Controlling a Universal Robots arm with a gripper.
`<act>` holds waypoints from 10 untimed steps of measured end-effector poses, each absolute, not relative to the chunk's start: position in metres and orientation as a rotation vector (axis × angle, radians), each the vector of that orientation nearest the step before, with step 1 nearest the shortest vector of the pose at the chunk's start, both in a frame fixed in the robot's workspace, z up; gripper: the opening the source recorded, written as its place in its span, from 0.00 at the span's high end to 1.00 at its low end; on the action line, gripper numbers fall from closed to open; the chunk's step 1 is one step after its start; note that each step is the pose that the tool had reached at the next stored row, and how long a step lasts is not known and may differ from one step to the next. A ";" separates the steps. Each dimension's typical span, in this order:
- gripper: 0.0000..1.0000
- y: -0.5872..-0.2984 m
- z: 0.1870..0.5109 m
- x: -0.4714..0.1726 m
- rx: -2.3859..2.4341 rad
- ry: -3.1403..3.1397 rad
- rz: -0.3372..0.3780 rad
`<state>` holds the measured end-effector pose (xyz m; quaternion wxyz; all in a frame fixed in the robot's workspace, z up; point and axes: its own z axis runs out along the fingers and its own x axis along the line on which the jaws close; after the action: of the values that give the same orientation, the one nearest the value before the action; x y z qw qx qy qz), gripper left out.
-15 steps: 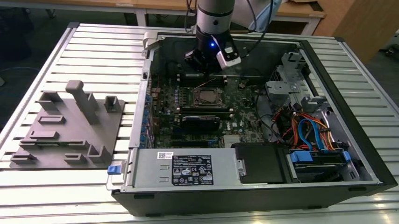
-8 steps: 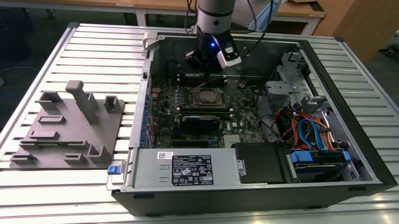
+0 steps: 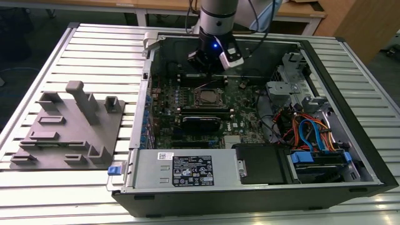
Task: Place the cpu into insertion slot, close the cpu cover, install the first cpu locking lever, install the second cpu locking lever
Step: 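Install the first cpu locking lever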
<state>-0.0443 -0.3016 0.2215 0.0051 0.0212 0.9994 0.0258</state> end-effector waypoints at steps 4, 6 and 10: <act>0.89 -0.302 0.221 -0.042 0.066 3.130 0.081; 0.89 -0.302 0.221 -0.041 0.066 3.130 0.081; 0.89 -0.302 0.220 -0.038 0.067 3.130 0.081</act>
<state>-0.0379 -0.3016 0.2204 0.0048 0.0212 0.9994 0.0259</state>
